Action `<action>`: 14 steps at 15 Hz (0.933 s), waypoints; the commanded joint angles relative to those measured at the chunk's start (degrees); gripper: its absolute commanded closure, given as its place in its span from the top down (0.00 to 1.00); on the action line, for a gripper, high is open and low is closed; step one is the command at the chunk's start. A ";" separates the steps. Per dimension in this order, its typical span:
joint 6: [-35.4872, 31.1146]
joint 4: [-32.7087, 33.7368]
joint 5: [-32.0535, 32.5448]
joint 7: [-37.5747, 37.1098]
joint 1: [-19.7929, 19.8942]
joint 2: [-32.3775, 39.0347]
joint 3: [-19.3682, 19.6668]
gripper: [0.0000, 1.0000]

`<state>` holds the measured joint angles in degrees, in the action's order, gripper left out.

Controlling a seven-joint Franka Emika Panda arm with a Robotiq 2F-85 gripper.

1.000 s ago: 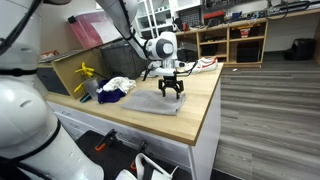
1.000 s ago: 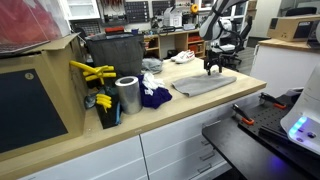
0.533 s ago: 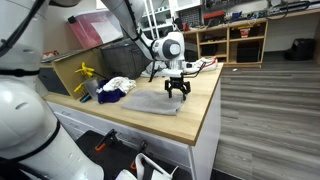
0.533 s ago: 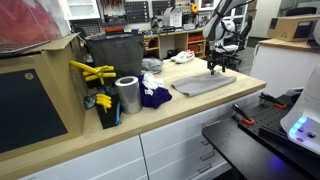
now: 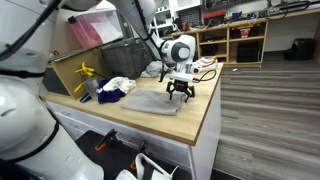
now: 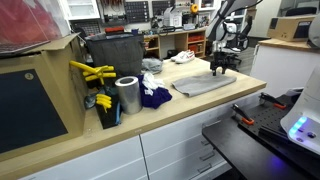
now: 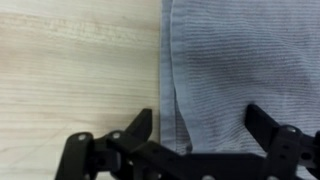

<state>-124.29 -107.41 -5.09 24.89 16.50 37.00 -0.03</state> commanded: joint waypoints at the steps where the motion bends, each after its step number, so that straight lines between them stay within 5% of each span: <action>1: 5.36 4.03 -2.15 6.04 2.75 2.17 -1.38 1.00; 14: 9.64 3.21 -6.46 13.71 3.97 1.58 -1.96 1.00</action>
<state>-115.49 -103.36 -10.03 36.87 20.30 39.12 -1.35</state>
